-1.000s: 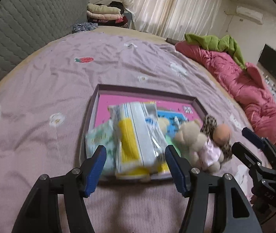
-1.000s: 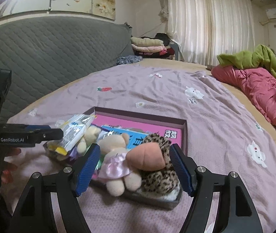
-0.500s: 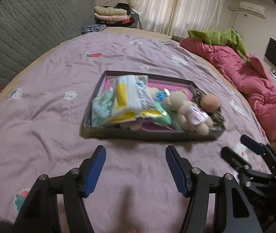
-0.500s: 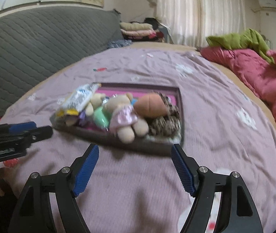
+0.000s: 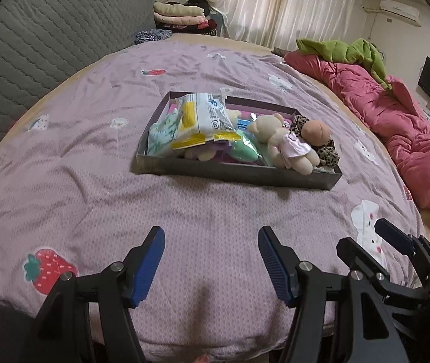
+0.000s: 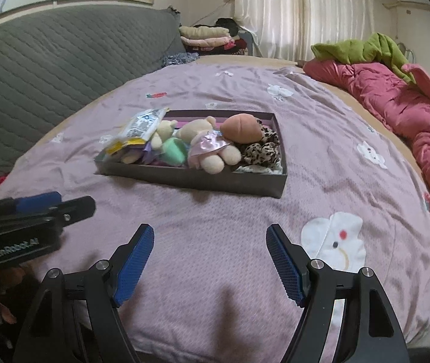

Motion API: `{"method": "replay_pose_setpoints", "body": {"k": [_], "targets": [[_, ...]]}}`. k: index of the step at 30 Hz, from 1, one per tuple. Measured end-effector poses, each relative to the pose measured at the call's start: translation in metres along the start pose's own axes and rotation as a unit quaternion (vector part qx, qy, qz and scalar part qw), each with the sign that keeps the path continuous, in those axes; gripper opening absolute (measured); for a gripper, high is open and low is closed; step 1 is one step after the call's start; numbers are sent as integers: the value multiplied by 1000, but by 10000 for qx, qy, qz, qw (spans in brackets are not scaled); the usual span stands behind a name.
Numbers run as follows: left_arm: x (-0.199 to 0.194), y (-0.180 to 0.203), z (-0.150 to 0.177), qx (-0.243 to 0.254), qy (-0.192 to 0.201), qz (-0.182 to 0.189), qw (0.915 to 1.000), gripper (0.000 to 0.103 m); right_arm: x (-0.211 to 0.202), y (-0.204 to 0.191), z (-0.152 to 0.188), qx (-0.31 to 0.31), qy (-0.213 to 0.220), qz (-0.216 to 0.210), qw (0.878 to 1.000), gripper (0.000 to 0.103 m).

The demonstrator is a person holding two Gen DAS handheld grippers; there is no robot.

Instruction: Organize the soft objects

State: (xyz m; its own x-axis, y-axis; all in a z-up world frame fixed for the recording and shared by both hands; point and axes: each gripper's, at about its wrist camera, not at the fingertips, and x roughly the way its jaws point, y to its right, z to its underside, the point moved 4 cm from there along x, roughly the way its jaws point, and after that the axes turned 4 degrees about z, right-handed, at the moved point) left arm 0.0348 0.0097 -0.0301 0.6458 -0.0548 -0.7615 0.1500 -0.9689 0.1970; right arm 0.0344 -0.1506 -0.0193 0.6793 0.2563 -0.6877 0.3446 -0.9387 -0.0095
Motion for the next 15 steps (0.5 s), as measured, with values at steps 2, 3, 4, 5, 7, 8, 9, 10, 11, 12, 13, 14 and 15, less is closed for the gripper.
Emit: {"method": "replay_pose_setpoints", "body": {"k": [2, 3, 4, 5, 7, 8, 9, 10, 11, 12, 13, 14, 15], "targets": [[0, 1, 2, 22, -1, 0, 10000, 64, -1, -2, 1, -26, 14, 1, 10000, 78], [0, 2, 3, 40, -8, -30, 10000, 64, -1, -2, 1, -18, 15, -13, 10000, 78], [0, 1, 3, 36, -7, -47, 10000, 64, -1, -1, 1, 3, 19, -40, 10000, 78], [0, 0, 3, 21, 1, -59, 10000, 64, -1, -1, 1, 48, 42, -82, 9999, 78], [1, -1, 3, -4, 6, -58, 10000, 64, -1, 1, 1, 106, 83, -119, 9998, 78], [2, -2, 3, -23, 7, -51, 10000, 64, 0, 0, 0, 98, 89, -124, 9998, 78], [3, -3, 2, -52, -4, -69, 10000, 64, 0, 0, 0, 86, 97, -126, 9998, 78], [4, -4, 2, -76, -11, -77, 9999, 64, 1, -1, -1, 75, 103, -131, 9998, 78], [6, -5, 2, -97, -23, -81, 9999, 64, 2, -1, -1, 69, 112, -144, 9998, 78], [7, -6, 3, -115, -37, -98, 9999, 64, 2, -1, -1, 74, 118, -149, 9998, 78], [8, -6, 3, -119, -50, -104, 9999, 64, 3, -1, 0, 81, 114, -155, 9998, 78], [11, -6, 4, -113, -87, -83, 9999, 64, 4, -1, -1, 93, 106, -165, 9998, 78], [12, -5, 5, -106, -108, -76, 9999, 64, 5, 0, -1, 113, 100, -181, 9997, 78]]}}
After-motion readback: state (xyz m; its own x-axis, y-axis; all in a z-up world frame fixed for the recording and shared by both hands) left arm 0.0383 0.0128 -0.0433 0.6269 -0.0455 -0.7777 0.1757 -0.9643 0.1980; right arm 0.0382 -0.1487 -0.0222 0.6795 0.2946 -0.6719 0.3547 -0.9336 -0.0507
